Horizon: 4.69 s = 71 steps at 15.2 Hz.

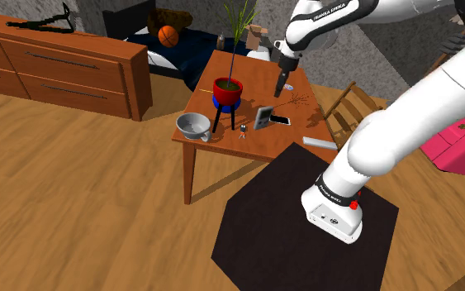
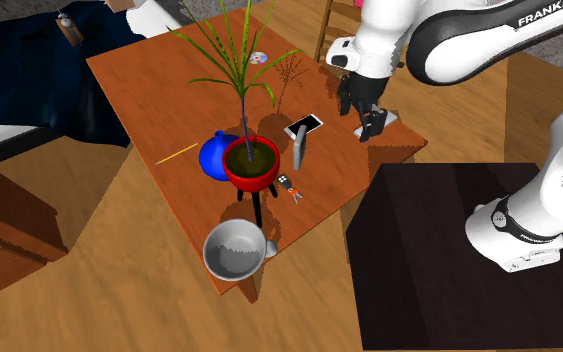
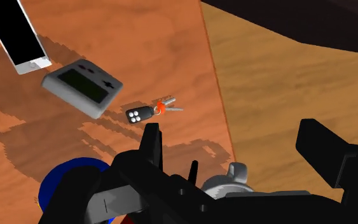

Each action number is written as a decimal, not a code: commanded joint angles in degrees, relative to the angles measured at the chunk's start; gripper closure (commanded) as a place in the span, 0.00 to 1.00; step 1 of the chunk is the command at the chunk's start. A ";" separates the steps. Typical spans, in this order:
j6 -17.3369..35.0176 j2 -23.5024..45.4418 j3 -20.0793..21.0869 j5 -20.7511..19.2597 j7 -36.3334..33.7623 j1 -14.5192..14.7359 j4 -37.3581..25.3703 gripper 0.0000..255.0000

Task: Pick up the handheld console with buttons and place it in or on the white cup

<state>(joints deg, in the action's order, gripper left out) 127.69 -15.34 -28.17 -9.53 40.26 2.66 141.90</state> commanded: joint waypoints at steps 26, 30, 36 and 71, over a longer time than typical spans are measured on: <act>18.58 53.64 7.04 31.53 45.57 -12.91 -30.26 0.00; 18.84 54.02 7.21 31.69 45.68 -13.05 -30.38 0.00; 18.83 54.01 7.21 31.69 45.68 -13.05 -30.37 1.00; 4.73 38.30 0.08 22.72 40.06 -7.70 -29.50 1.00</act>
<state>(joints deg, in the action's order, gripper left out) 132.98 23.65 -27.84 13.61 80.60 -5.27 112.34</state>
